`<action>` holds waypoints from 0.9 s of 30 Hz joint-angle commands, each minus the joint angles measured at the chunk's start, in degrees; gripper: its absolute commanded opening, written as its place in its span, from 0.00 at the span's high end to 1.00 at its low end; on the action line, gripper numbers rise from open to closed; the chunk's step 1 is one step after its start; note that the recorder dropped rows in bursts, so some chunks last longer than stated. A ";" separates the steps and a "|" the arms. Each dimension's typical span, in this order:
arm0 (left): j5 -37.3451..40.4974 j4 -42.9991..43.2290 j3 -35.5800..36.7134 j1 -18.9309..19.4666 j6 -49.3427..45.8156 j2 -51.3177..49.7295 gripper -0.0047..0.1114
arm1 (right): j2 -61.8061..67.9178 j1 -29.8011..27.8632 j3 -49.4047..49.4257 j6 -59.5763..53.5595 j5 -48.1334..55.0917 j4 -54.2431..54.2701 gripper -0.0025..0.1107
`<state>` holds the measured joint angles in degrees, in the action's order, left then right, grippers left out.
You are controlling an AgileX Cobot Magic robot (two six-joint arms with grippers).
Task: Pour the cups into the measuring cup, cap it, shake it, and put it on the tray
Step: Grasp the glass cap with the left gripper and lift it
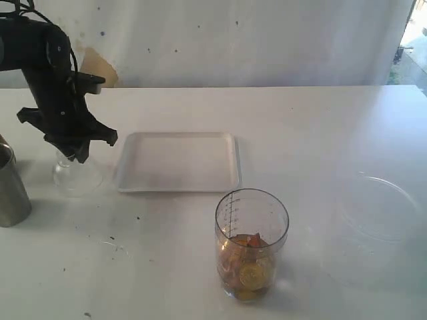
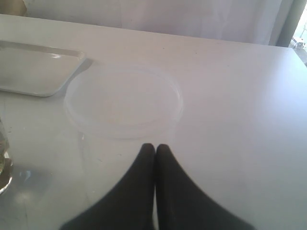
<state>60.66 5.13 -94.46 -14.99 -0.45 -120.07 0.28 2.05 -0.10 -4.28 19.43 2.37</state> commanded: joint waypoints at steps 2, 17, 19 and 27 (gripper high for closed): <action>2.31 0.60 -1.51 -1.00 -5.04 2.17 0.96 | -0.28 0.21 0.10 -0.01 -0.12 -0.26 0.98; 9.30 -8.99 -13.45 -25.19 -9.65 17.93 0.96 | -0.28 0.21 0.10 -0.01 -0.12 -0.26 0.98; 9.30 -9.11 -11.04 -30.28 -9.37 19.47 0.96 | -0.28 0.21 0.10 -0.01 -0.12 -0.26 0.98; 9.30 -3.80 -8.93 -46.93 -5.70 20.11 0.96 | -0.28 0.21 0.10 -0.01 -0.12 -0.26 0.98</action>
<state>69.97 -1.65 -103.36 -60.23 -8.29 -100.79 0.28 2.05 -0.10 -4.28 19.43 2.37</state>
